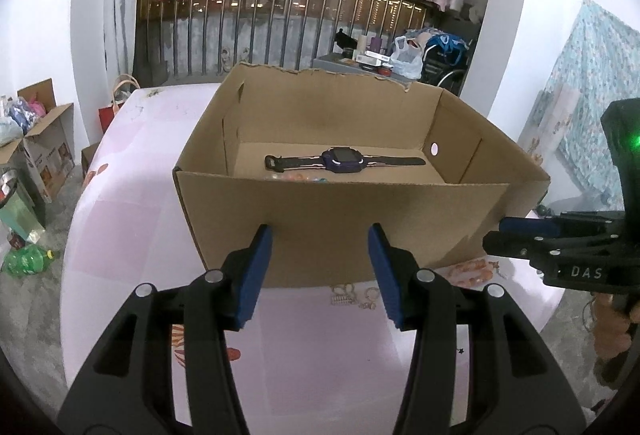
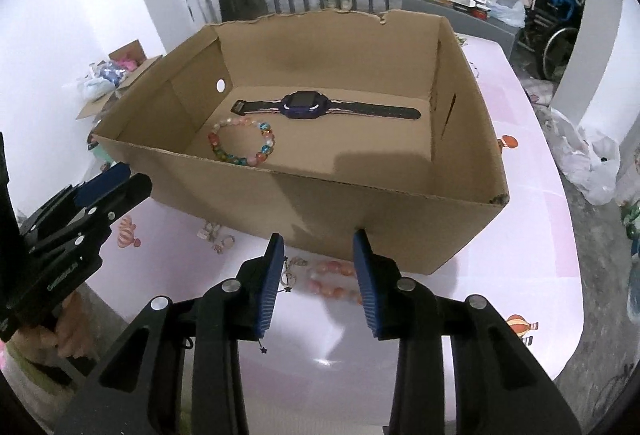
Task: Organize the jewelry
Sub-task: 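Open the left tool to drop the bracelet into the box, then move both tools down beside the box toward the small charms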
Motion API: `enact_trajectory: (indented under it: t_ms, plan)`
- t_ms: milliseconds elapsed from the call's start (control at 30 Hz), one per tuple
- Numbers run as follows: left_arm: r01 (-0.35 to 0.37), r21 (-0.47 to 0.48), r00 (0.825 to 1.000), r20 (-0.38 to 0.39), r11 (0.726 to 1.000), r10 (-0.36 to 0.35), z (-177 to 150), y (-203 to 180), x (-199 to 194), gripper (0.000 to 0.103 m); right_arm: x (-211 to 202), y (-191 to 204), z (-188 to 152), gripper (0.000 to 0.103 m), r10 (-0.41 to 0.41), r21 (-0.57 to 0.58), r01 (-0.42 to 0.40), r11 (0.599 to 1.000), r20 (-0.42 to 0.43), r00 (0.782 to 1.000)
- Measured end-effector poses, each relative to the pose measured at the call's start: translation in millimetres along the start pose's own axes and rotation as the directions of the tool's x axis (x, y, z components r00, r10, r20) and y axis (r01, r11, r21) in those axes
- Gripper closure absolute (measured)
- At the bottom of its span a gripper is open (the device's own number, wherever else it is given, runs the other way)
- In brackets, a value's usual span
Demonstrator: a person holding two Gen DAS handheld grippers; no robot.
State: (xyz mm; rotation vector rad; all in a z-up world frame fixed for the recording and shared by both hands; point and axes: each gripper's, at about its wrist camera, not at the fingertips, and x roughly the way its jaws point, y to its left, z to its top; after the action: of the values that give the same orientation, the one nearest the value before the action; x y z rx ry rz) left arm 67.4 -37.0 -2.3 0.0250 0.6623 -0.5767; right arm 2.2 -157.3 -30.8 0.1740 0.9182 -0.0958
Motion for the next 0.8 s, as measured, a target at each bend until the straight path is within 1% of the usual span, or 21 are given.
enact_trajectory:
  t_ms: [167, 267, 367, 467, 533, 600, 700, 800]
  plan:
    - [-0.007, 0.005, 1.0, 0.007, 1.0, 0.007, 1.1, -2.2, 0.2, 0.056, -0.8, 2.9, -2.2, 0.069, -0.024, -0.004, 0.024, 1.0, 0.01, 1.0]
    - [0.009, 0.004, 1.0, 0.007, 1.0, -0.009, 1.4, -3.1, 0.0, 0.056, -4.9, 3.1, -1.6, 0.069, -0.113, -0.024, 0.115, 0.993, 0.054, 0.992]
    - [0.008, 0.016, 1.0, 0.017, 1.0, -0.008, 1.2, -5.6, -0.2, 0.056, -5.2, -5.2, 2.2, 0.069, -0.073, 0.017, 0.072, 0.997, 0.046, 0.996]
    - [0.004, 0.018, 1.0, 0.022, 1.0, -0.005, 0.8, -5.8, 0.1, 0.056, -3.8, -2.1, 0.6, 0.069, -0.083, -0.003, 0.084, 0.996, 0.052, 0.995]
    - [0.007, 0.016, 1.0, 0.024, 1.0, -0.008, 0.9, -5.9, 0.2, 0.056, -2.9, -2.0, -1.0, 0.068, -0.073, 0.002, 0.073, 0.997, 0.052, 0.996]
    - [0.006, 0.021, 1.0, 0.025, 1.0, -0.006, 0.4, -6.4, 0.3, 0.056, -2.9, -1.5, -1.8, 0.068, -0.051, 0.006, 0.05, 0.999, 0.055, 0.997]
    - [-0.007, 0.031, 1.0, 0.022, 0.999, 0.007, -1.0, -7.1, -1.4, 0.056, -6.4, 3.1, -3.3, 0.066, -0.019, -0.017, 0.021, 1.0, 0.075, 0.997]
    - [0.018, 0.046, 1.0, 0.019, 0.999, -0.019, -9.5, -5.6, -9.1, 0.056, -12.1, 7.6, -11.3, 0.063, 0.015, -0.037, -0.012, 0.999, 0.09, 0.996]
